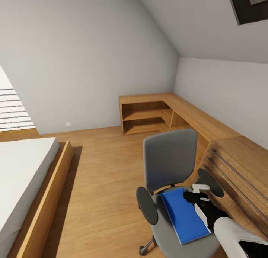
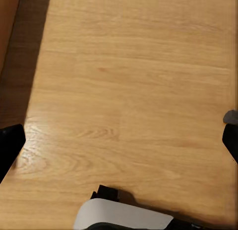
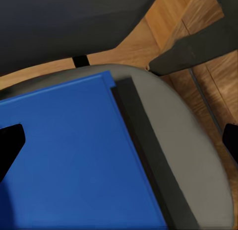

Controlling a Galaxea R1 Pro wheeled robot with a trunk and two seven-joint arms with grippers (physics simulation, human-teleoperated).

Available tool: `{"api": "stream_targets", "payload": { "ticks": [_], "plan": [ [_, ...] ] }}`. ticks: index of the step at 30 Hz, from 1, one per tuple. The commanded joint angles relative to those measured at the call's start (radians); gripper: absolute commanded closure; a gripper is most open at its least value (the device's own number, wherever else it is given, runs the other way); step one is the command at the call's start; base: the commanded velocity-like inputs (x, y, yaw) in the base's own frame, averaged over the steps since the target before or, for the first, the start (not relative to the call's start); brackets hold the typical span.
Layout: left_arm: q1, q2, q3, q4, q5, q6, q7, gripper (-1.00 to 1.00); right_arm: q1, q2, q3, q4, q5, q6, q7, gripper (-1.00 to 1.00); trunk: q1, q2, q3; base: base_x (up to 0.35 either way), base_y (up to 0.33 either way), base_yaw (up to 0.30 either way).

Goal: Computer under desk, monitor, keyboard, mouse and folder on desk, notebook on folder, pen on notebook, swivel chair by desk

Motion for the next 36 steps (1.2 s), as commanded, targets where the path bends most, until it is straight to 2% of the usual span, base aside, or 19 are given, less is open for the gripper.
{"api": "stream_targets", "payload": {
  "ticks": [1, 2, 4, 6, 7, 11, 16, 18, 19, 25, 28, 36],
  "plan": [
    [0.0, 0.0, 0.001, -0.031, 0.008, 0.037, -0.004, -1.0, 0.0, 0.0, -0.007, -0.002, 0.005, 0.008, 0.0, -1.0, 0.004, -0.008, -0.004, 0.0, 0.0, 0.0],
    [0.0, -0.001, 0.002, -0.095, 0.009, 0.122, -0.005, -1.0, 0.0, -0.001, -0.007, -0.001, 0.005, 0.013, 0.0, -1.0, 0.008, -0.015, -0.007, 0.0, 0.0, 0.0],
    [0.0, -0.001, 0.002, -0.165, 0.009, 0.218, -0.005, -1.0, 0.0, -0.006, -0.007, -0.001, 0.005, 0.017, 0.001, -1.0, 0.016, -0.029, -0.013, 0.0, 0.0, 0.0],
    [0.0, -0.001, 0.002, -0.309, 0.011, 0.408, -0.006, -1.0, 0.0, -0.02, -0.008, 0.0, 0.004, 0.021, 0.001, -1.0, 0.023, -0.043, -0.02, 0.0, 0.0, 0.0],
    [0.0, -0.002, 0.003, -0.411, 0.021, 0.514, -0.006, -1.0, 0.0, -0.027, -0.01, 0.0, 0.004, 0.026, 0.001, -1.0, 0.027, -0.05, -0.023, 0.0, 0.0, 0.0],
    [0.0, -0.015, 0.001, -0.556, 0.061, 0.611, -0.003, -1.0, 0.0, -0.034, -0.011, 0.0, 0.0, 0.039, 0.001, -1.0, 0.042, -0.078, -0.035, 0.0, 0.0, 0.0],
    [0.0, -0.037, 0.0, -0.555, 0.072, 0.626, -0.006, -1.0, 0.0, -0.04, -0.011, 0.0, -0.003, 0.048, 0.002, -1.0, 0.062, -0.113, -0.051, 0.0, 0.0, 0.0],
    [0.0, -0.043, 0.0, -0.534, 0.073, 0.622, -0.008, -1.0, 0.0, -0.05, -0.011, -0.001, -0.004, 0.057, 0.015, -1.0, 0.069, -0.127, -0.057, 0.0, 0.0, 0.0],
    [0.0, -0.045, 0.001, -0.517, 0.074, 0.612, -0.009, -1.0, 0.0, -0.062, -0.011, -0.001, -0.005, 0.065, 0.048, -1.0, 0.073, -0.134, -0.06, 0.0, 0.0, 0.0],
    [0.0, -0.047, 0.002, -0.462, 0.074, 0.545, -0.01, -1.0, 0.0, -0.101, -0.012, -0.001, -0.02, 0.074, 0.162, -1.0, 0.096, -0.176, -0.079, 0.0, 0.0, 0.0],
    [0.0, -0.046, 0.001, -0.444, 0.074, 0.513, -0.01, -1.0, 0.0, -0.114, -0.012, -0.001, -0.028, 0.075, 0.185, -1.0, 0.108, -0.197, -0.089, 0.0, 0.0, 0.0],
    [0.0, -0.046, 0.003, -0.431, 0.074, 0.489, -0.01, -1.0, 0.0, -0.135, -0.012, -0.001, -0.035, 0.077, 0.213, -1.0, 0.138, -0.253, -0.114, 0.0, 0.0, 0.0]
  ]
}}
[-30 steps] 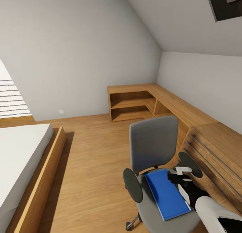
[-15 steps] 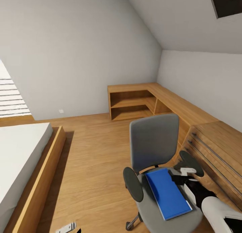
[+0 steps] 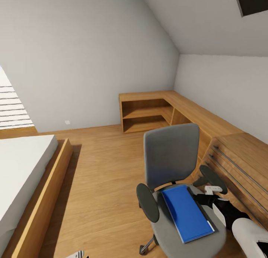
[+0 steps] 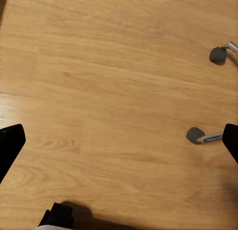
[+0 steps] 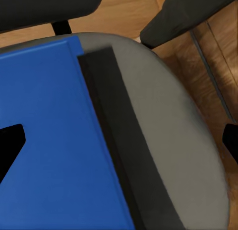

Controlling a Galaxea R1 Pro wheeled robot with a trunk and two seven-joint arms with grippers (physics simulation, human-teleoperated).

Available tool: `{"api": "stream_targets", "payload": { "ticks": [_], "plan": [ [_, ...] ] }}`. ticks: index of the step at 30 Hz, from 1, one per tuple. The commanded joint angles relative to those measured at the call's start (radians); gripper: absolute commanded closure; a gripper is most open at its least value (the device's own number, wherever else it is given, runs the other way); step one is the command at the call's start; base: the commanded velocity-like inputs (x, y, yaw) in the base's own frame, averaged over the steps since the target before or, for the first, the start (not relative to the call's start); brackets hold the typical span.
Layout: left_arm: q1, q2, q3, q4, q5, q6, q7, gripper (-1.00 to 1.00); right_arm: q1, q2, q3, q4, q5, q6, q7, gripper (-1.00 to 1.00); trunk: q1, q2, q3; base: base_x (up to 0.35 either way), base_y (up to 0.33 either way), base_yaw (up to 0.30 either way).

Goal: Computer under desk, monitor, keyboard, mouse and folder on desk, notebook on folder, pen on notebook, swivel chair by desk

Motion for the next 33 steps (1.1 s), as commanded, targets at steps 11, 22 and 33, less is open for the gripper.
{"api": "stream_targets", "payload": {
  "ticks": [11, 22, 33],
  "plan": [
    [0.0, -0.001, 0.004, 0.001, 0.01, 0.002, -0.005, -1.0, 0.0, -0.028, -0.014, -0.002, -0.002, 0.006, 0.127, -1.0, 0.042, -0.078, -0.035, 0.0, 0.0, 0.0],
    [0.0, -0.001, 0.005, 0.001, 0.01, 0.002, -0.005, -1.0, 0.0, -0.049, -0.041, -0.002, -0.001, 0.006, 0.238, -1.0, 0.085, -0.155, -0.07, 0.0, 0.0, 0.0],
    [0.0, -0.001, 0.005, 0.001, 0.01, 0.002, -0.005, -1.0, 0.0, -0.053, -0.042, -0.002, -0.001, 0.006, 0.25, -1.0, 0.127, -0.232, -0.104, 0.0, 0.0, 0.0]
  ]
}}
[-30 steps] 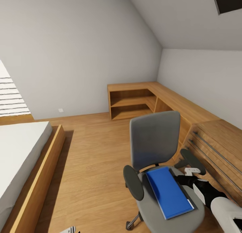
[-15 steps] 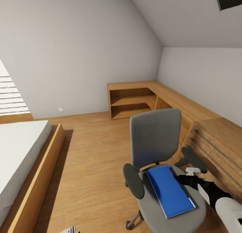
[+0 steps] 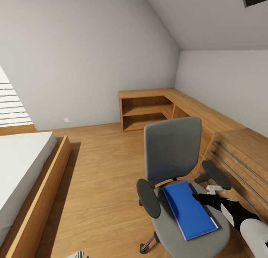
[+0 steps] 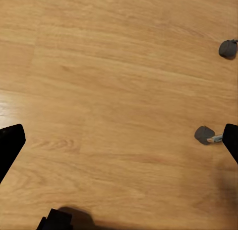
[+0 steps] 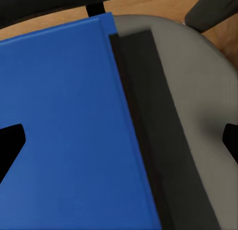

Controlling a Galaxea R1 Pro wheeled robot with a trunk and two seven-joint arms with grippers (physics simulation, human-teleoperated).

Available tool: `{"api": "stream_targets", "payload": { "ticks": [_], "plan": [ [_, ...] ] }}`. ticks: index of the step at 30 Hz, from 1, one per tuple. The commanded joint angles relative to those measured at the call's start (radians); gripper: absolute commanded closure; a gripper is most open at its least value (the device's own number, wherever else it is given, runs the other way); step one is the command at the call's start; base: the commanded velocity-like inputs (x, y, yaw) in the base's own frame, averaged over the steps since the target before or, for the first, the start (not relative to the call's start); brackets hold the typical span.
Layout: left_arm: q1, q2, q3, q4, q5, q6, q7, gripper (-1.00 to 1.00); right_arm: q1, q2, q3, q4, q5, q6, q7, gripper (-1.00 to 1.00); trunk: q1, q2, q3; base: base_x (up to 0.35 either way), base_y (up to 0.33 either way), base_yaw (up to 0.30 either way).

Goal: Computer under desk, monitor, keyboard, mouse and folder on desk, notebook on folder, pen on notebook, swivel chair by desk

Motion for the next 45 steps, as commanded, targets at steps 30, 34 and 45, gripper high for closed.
{"api": "stream_targets", "payload": {
  "ticks": [30, 34, 45],
  "plan": [
    [0.0, -0.001, 0.003, -0.001, 0.01, 0.003, -0.005, -1.0, 0.0, -0.006, -0.008, -0.002, 0.001, 0.052, 0.013, -1.0, 0.046, -0.085, -0.038, 0.0, 0.0, 0.0],
    [0.0, -0.001, 0.003, 0.0, 0.01, 0.003, -0.005, -1.0, 0.0, -0.006, -0.008, -0.002, 0.001, 0.052, 0.013, -1.0, 0.061, -0.113, -0.051, 0.0, 0.0, 0.0],
    [0.0, -0.001, 0.003, 0.0, 0.01, 0.003, -0.005, -1.0, 0.0, -0.006, -0.008, -0.002, 0.001, 0.052, 0.013, -1.0, 0.104, -0.19, -0.085, 0.0, 0.0, 0.0]
  ]
}}
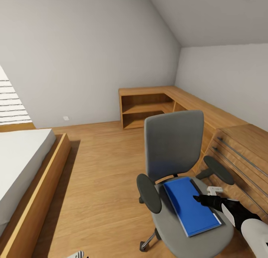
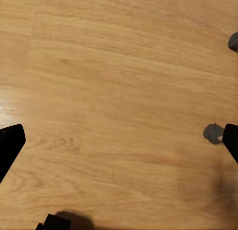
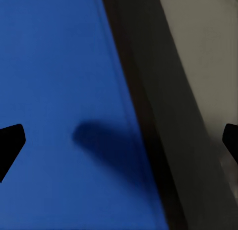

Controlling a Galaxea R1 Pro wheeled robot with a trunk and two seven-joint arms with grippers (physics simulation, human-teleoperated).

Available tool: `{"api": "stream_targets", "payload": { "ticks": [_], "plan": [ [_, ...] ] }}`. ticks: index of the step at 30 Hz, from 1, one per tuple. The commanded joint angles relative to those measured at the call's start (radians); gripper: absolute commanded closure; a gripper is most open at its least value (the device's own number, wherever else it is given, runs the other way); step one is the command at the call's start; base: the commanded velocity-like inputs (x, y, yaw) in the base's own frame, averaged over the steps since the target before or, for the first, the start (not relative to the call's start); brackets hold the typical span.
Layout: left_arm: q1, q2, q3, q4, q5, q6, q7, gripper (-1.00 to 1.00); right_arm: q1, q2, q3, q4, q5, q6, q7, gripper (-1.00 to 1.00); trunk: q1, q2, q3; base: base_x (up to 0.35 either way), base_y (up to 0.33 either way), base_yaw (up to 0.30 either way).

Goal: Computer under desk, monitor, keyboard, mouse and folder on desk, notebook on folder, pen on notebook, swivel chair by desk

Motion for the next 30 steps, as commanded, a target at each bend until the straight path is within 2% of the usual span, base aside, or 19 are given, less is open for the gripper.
{"api": "stream_targets", "payload": {
  "ticks": [1, 3, 11, 30],
  "plan": [
    [0.0, -0.001, 0.003, -0.002, 0.01, 0.003, -0.005, -1.0, 0.0, 0.0, -0.008, -0.002, 0.001, 0.008, 0.006, -1.0, 0.004, -0.008, -0.004, 0.0, 0.0, 0.0],
    [0.0, -0.001, 0.003, -0.002, 0.01, 0.003, -0.005, -1.0, 0.0, 0.0, -0.008, -0.002, 0.001, 0.008, 0.006, -1.0, 0.012, -0.022, -0.01, 0.0, 0.0, 0.0],
    [0.0, -0.001, 0.003, -0.002, 0.01, 0.003, -0.005, -1.0, 0.0, 0.0, -0.008, -0.002, 0.001, 0.008, 0.004, -1.0, 0.012, -0.022, -0.01, 0.0, 0.0, 0.0],
    [0.0, -0.001, 0.002, -0.002, 0.01, 0.003, -0.005, -1.0, 0.0, 0.0, -0.008, -0.002, 0.001, 0.008, 0.004, -1.0, 0.084, -0.155, -0.07, 0.0, 0.0, 0.0]
  ]
}}
